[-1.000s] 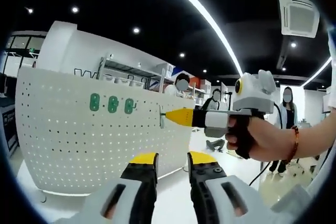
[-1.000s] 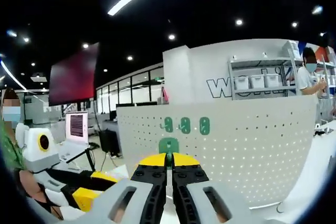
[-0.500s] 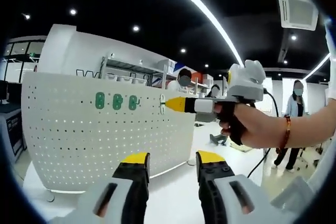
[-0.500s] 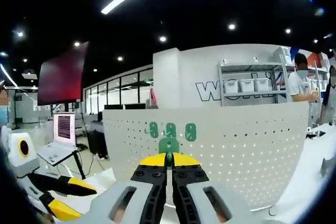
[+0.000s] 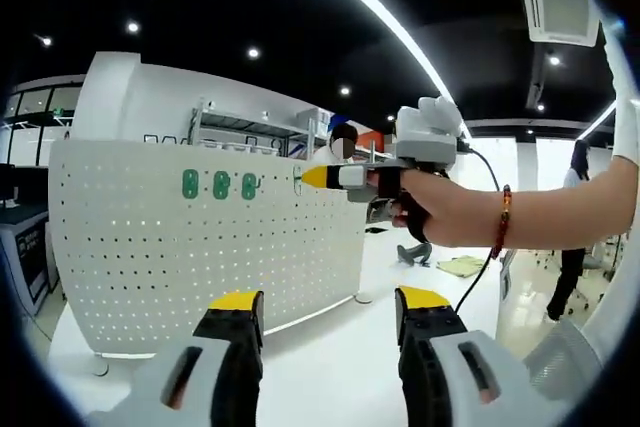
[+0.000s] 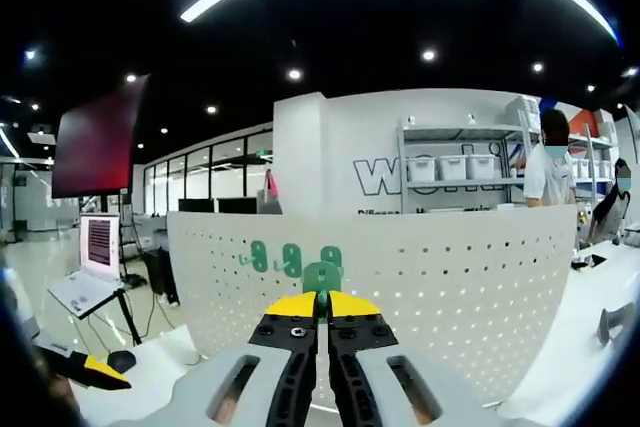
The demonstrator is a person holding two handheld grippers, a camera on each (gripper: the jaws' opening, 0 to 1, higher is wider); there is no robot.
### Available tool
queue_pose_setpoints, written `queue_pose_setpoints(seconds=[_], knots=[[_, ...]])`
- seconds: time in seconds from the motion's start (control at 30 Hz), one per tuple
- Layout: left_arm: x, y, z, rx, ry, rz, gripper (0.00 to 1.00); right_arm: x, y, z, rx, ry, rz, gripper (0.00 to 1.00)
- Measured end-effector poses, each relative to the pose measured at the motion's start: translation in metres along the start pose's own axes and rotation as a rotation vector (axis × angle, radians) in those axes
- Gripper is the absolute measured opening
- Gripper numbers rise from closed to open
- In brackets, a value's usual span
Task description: Insert the hook assembly into the mounting plate slot until the hook locks in place.
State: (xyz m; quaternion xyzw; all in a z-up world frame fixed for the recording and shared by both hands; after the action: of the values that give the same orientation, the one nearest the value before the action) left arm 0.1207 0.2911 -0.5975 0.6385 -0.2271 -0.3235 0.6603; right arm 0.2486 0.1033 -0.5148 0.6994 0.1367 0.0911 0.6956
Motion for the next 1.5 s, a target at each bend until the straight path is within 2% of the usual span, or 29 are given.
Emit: queue_pose_setpoints(seconds=[0.27, 0.53, 0.8, 0.97, 1.03, 1.23, 1.5], knots=[[-0.004, -0.006, 0.006, 0.002, 0.015, 0.005, 0.66, 0.011, 0.012, 0.010, -0.010, -0.041, 0.022, 0.00], [-0.003, -0.007, 0.011, 0.005, 0.017, -0.002, 0.73, 0.023, 0.008, 0.019, -0.010, -0.085, 0.016, 0.00], [-0.002, -0.008, 0.012, -0.006, 0.013, -0.001, 0.73, 0.032, 0.004, 0.029, -0.010, -0.122, 0.000, 0.00], [-0.001, -0.009, 0.013, 0.002, 0.017, -0.012, 0.72, 0.037, 0.004, 0.032, 0.016, -0.130, 0.006, 0.00], [-0.002, -0.008, 0.012, 0.002, 0.023, 0.002, 0.73, 0.039, 0.004, 0.032, 0.022, -0.131, 0.016, 0.00], [-0.004, -0.010, 0.008, -0.014, 0.032, 0.009, 0.75, 0.048, 0.003, 0.034, 0.005, -0.143, 0.008, 0.00], [-0.006, -0.019, 0.007, -0.028, 0.038, -0.017, 0.77, 0.059, -0.001, 0.034, -0.020, -0.147, -0.010, 0.00]])
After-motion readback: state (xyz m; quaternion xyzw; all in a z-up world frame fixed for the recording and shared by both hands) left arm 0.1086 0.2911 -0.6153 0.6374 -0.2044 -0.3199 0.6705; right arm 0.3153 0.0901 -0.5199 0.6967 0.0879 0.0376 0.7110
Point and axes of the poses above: the point that each gripper's makers call its tool centre point, and the gripper's own axes: x roughly forward along the fingers, z roughly to its right, y roughly out of its top, the point moved 8 cm from there along -x, roughly backward along the fingers, and after that the axes turned 6 degrees about -z, right-handed, at the moved point
